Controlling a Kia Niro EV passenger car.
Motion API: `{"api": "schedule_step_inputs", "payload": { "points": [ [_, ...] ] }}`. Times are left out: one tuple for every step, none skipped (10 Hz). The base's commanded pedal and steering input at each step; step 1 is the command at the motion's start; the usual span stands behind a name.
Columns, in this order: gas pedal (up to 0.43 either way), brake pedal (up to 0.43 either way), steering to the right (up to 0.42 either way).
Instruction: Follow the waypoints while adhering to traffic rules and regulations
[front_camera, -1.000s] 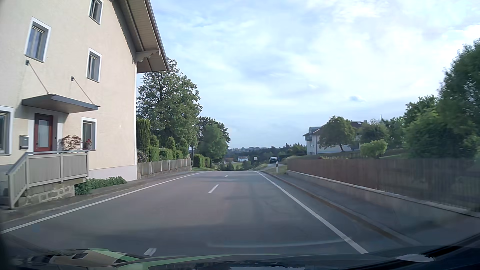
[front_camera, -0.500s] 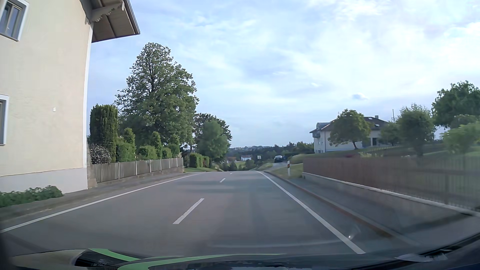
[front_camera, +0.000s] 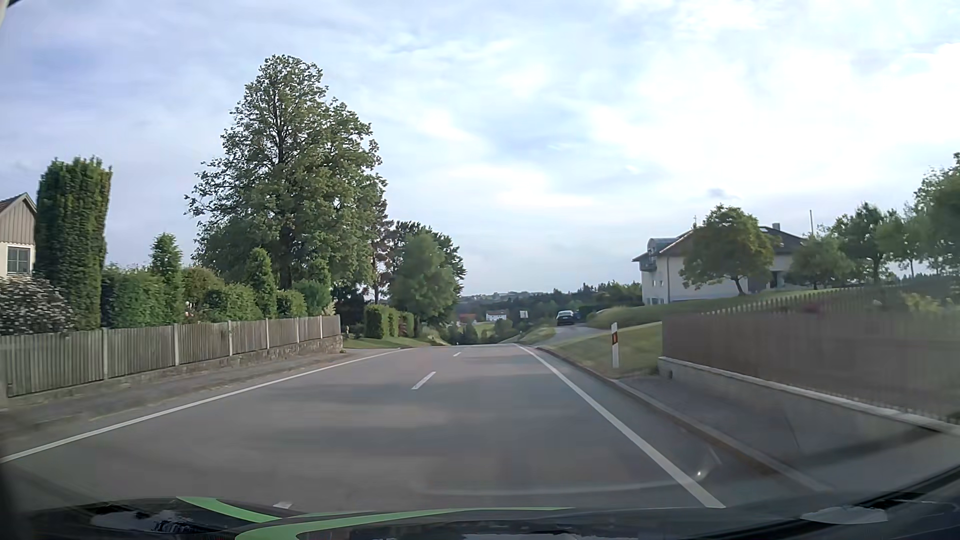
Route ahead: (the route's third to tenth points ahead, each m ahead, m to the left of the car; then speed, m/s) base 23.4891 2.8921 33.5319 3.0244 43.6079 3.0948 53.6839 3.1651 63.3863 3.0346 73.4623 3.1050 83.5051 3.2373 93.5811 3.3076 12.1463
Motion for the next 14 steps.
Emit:
{"api": "schedule_step_inputs", "payload": {
  "points": [
    [0.008,0.000,-0.006],
    [0.008,0.000,-0.006],
    [0.008,0.000,-0.006],
    [0.008,0.000,-0.006],
    [0.008,0.000,-0.005],
    [0.008,0.000,-0.006],
    [0.008,0.000,-0.005],
    [0.008,0.000,-0.005],
    [0.008,0.000,-0.005],
    [0.008,0.000,-0.005],
    [0.008,0.000,-0.005],
    [0.008,0.000,-0.005],
    [0.008,0.000,-0.005],
    [0.008,0.000,-0.005]
  ]
}}
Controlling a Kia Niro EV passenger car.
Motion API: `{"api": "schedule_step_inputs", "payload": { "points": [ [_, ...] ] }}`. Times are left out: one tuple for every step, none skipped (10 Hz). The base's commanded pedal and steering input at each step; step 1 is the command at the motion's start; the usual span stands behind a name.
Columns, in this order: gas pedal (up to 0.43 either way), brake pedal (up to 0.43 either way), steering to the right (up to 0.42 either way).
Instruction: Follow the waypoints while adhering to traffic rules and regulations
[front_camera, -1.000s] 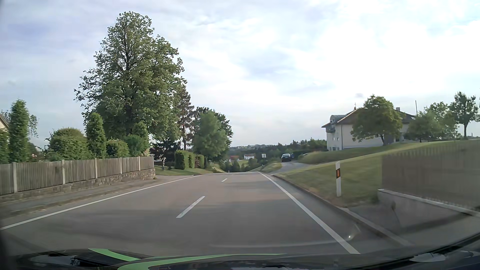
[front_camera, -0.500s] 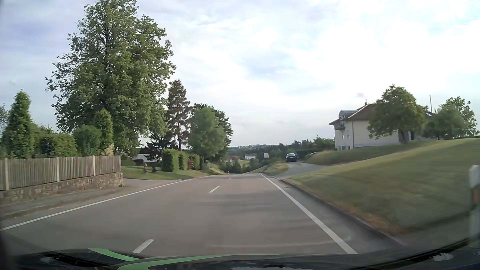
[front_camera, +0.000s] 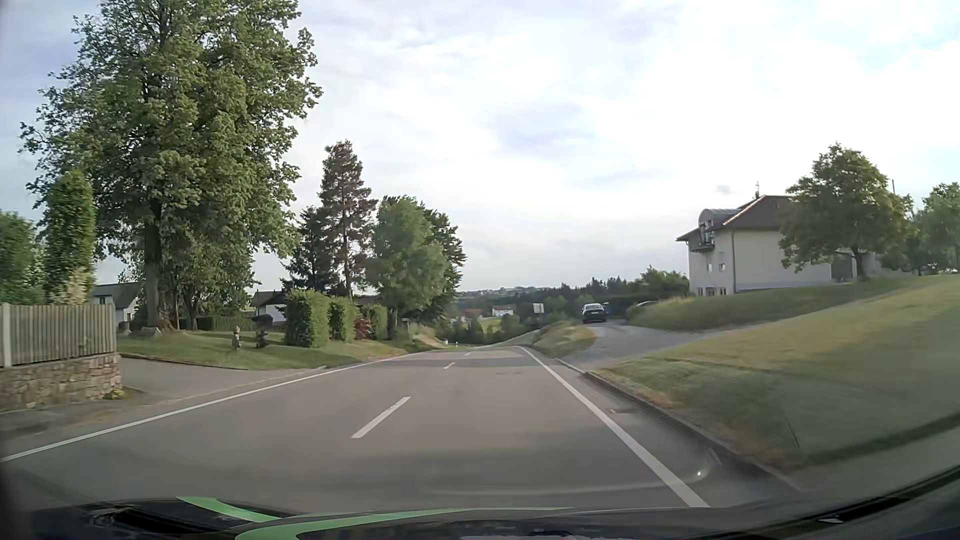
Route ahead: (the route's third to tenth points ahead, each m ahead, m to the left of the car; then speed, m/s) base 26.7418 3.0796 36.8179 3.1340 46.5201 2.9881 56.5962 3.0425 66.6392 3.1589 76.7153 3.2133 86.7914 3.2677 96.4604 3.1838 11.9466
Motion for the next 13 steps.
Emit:
{"api": "schedule_step_inputs", "payload": {
  "points": [
    [0.000,0.000,-0.005],
    [0.000,0.000,-0.004],
    [0.000,0.000,-0.004],
    [0.000,0.000,-0.004],
    [0.008,0.000,-0.004],
    [0.020,0.000,-0.005],
    [0.028,0.000,-0.006],
    [0.028,0.000,-0.007],
    [0.028,0.000,-0.008],
    [0.028,0.000,-0.007],
    [0.028,0.000,-0.005],
    [0.028,0.000,-0.004],
    [0.028,0.000,-0.004]
  ]
}}
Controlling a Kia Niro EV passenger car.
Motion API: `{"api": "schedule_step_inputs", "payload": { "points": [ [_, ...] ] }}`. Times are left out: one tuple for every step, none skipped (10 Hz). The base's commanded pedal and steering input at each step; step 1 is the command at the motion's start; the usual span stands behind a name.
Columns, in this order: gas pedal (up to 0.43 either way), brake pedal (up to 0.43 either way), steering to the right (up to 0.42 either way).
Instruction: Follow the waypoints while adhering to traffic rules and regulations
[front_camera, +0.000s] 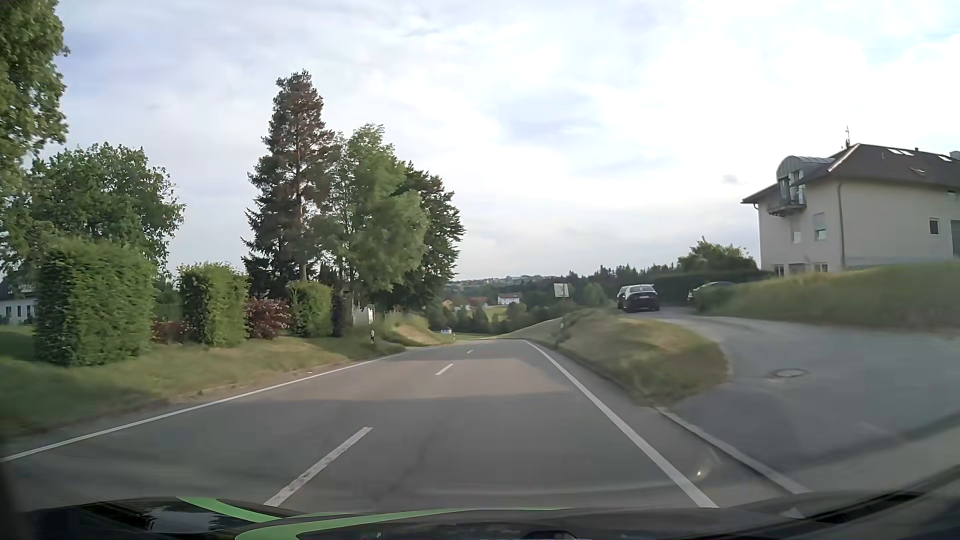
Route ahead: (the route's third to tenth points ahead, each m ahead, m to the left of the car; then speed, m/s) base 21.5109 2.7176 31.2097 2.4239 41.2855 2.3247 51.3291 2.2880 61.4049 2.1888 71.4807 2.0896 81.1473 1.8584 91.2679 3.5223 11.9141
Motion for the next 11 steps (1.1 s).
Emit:
{"api": "schedule_step_inputs", "payload": {
  "points": [
    [0.028,0.000,-0.003],
    [0.028,0.000,-0.003],
    [0.028,0.000,-0.003],
    [0.028,0.000,-0.001],
    [0.028,0.000,0.001],
    [0.028,0.000,0.002],
    [0.028,0.000,0.003],
    [0.028,0.000,0.002],
    [0.028,0.000,0.002],
    [0.028,0.000,0.003],
    [0.028,0.000,0.002]
  ]
}}
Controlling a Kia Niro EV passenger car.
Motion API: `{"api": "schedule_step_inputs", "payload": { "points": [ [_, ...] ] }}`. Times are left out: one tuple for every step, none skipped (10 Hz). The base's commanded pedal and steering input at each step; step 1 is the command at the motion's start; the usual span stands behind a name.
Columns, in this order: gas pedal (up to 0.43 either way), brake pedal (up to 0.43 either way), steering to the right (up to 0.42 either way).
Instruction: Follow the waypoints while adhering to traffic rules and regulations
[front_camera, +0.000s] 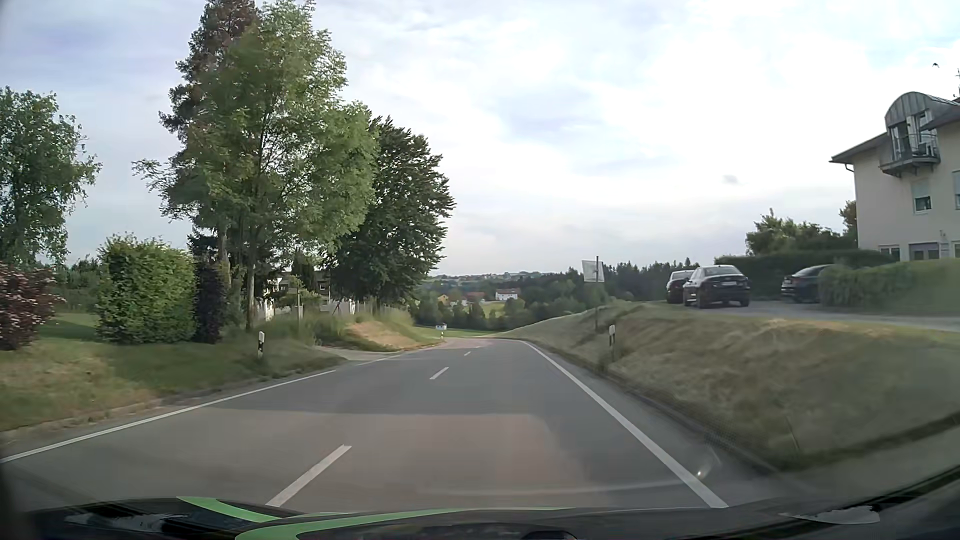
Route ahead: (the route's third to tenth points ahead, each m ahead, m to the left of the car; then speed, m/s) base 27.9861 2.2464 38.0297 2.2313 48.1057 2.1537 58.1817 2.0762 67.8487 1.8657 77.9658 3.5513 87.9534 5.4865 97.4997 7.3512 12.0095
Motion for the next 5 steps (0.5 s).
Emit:
{"api": "schedule_step_inputs", "payload": {
  "points": [
    [0.028,0.000,0.002],
    [0.028,0.000,0.001],
    [0.028,0.000,0.001],
    [0.028,0.000,0.001],
    [0.028,0.000,0.001]
  ]
}}
